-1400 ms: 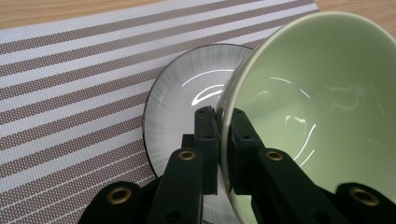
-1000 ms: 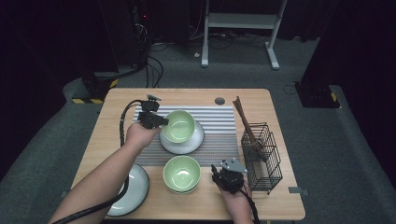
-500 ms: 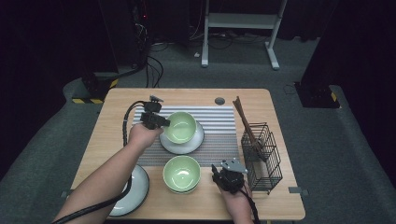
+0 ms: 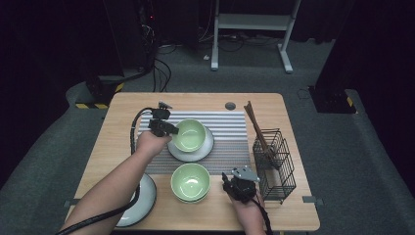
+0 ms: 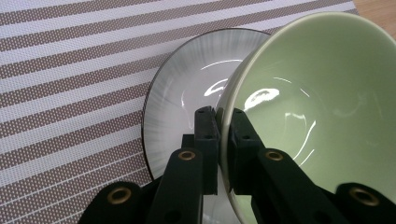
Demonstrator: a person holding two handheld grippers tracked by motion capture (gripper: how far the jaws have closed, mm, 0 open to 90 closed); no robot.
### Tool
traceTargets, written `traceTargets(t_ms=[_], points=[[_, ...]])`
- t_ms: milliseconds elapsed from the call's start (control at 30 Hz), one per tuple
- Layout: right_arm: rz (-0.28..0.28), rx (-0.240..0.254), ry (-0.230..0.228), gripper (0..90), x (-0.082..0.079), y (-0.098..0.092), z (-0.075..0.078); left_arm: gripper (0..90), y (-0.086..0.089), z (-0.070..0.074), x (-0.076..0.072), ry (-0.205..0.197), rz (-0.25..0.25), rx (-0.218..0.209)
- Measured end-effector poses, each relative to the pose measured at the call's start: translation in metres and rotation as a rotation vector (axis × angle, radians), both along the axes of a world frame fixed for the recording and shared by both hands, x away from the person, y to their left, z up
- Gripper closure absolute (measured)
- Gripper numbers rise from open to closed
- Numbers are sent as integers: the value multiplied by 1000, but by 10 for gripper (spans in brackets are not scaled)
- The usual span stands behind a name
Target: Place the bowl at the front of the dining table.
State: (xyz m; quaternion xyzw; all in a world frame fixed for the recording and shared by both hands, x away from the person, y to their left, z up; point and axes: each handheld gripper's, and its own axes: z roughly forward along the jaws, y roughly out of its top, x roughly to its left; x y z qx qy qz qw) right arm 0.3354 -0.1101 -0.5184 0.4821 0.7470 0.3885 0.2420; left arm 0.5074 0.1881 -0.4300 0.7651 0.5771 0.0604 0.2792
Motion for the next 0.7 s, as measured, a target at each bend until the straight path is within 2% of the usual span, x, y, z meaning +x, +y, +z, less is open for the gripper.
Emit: traceTargets(t_ms=[167, 233, 700], points=[[-3, 1, 5, 505, 0, 0, 0, 842, 0, -4, 1, 10, 1, 10], [1, -2, 2, 505, 0, 0, 0, 842, -1, -6, 1, 16, 2, 0], [0, 0, 0, 505, 0, -1, 0, 841, -7, -11, 5, 32, 12, 4]])
